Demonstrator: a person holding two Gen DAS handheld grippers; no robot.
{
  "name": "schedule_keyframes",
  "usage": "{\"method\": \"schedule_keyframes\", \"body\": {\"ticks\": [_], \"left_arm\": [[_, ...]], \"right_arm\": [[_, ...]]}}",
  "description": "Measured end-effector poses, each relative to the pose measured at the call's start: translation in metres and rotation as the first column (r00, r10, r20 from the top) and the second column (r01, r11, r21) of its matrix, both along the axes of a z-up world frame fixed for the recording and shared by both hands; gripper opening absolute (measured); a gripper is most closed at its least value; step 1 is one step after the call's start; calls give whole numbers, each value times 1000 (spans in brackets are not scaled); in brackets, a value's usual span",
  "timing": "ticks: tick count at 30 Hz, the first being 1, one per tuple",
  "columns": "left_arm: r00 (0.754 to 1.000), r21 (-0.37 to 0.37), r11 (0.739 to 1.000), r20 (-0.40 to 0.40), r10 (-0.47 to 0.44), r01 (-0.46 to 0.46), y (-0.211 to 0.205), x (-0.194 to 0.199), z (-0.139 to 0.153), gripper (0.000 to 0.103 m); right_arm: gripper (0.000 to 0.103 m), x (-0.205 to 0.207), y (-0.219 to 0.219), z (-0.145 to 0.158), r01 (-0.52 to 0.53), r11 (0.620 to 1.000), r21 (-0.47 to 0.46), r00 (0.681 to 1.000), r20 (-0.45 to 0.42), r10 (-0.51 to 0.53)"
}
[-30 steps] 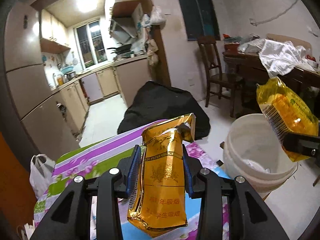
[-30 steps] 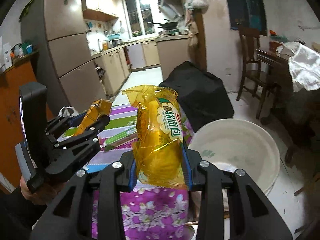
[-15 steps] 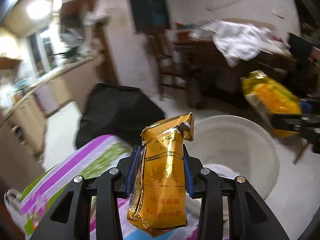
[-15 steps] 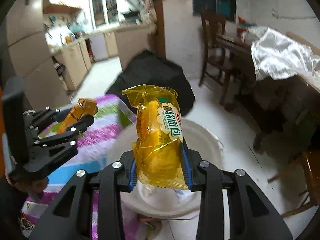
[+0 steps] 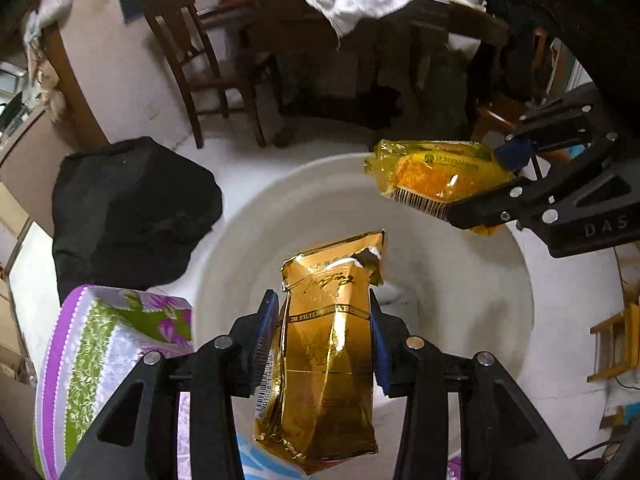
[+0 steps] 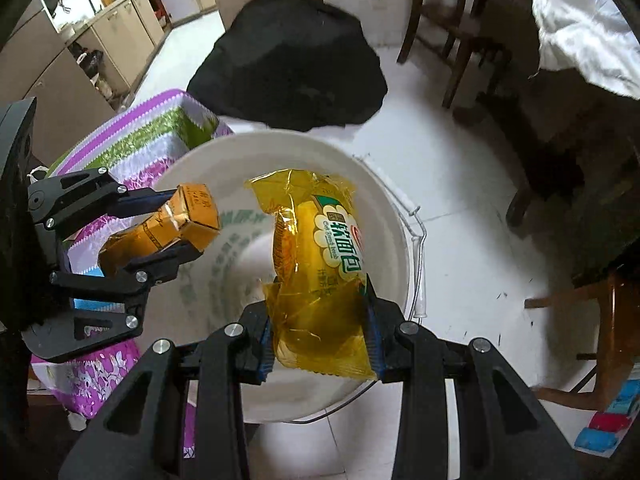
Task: Collect trash
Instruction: 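Open both tools to drop the bags into the bucket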
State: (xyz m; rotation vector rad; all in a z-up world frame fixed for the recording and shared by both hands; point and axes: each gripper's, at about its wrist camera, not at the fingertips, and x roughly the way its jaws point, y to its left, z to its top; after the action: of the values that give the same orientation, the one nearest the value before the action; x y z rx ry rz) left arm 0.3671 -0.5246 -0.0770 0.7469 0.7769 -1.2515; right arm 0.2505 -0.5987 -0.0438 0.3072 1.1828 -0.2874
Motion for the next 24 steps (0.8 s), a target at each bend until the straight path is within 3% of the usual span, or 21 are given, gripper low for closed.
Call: {"method": "schedule_keyframes", "body": {"ticks": [12,13,14,15,16,24], "left_arm": [[999,65,998,41,24,-27,-6,2,-32,46],[998,61,997,44,33,-36,-6,3,-33,49],[998,56,997,48,45,-47,-4,5,-32,60],[997,47,997,51,60,-62,3,10,-28,67],[996,36,997,52,67,-69,3,11,-27,71],[996,23,998,67,61,-63,10,13,-21,71]], "right_arm": [[36,8,-15,-10,-12,997,79,1000,-18,14],[36,9,-15,-9,-19,996,82,1000,-15,21],[42,9,-15,-8,-25,997,79,1000,-13,26],[54,9,-16,-8,-24,996,83,1000,-5,25],[56,8,-18,-6,-13,997,75,1000,4,12],[56,5,-19,-4,3,999,44,1000,16,-3]]}}
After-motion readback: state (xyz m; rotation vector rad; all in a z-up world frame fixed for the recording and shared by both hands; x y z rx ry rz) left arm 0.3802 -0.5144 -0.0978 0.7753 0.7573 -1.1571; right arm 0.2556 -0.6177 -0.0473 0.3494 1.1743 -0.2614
